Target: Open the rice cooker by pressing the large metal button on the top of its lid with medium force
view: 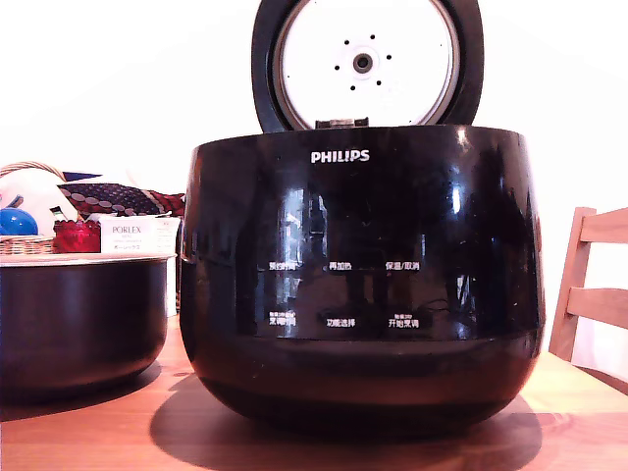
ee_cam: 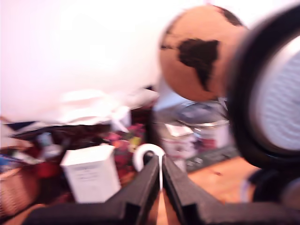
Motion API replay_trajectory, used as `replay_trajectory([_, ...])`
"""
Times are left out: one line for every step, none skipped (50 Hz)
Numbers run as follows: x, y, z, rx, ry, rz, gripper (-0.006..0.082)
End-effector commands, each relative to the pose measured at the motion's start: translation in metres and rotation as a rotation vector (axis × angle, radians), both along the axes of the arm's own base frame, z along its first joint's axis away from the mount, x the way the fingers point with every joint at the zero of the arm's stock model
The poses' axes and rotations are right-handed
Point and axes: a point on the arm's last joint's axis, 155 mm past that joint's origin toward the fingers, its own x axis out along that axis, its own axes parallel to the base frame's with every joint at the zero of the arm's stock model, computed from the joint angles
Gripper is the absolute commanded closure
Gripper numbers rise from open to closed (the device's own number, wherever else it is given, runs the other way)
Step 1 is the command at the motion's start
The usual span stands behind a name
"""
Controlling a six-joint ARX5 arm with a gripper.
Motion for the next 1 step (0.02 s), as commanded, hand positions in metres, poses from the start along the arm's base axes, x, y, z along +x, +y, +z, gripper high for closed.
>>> replay_trajectory([0.0011,0.005,-0.0101,0.012,0.014,0.016,0.079])
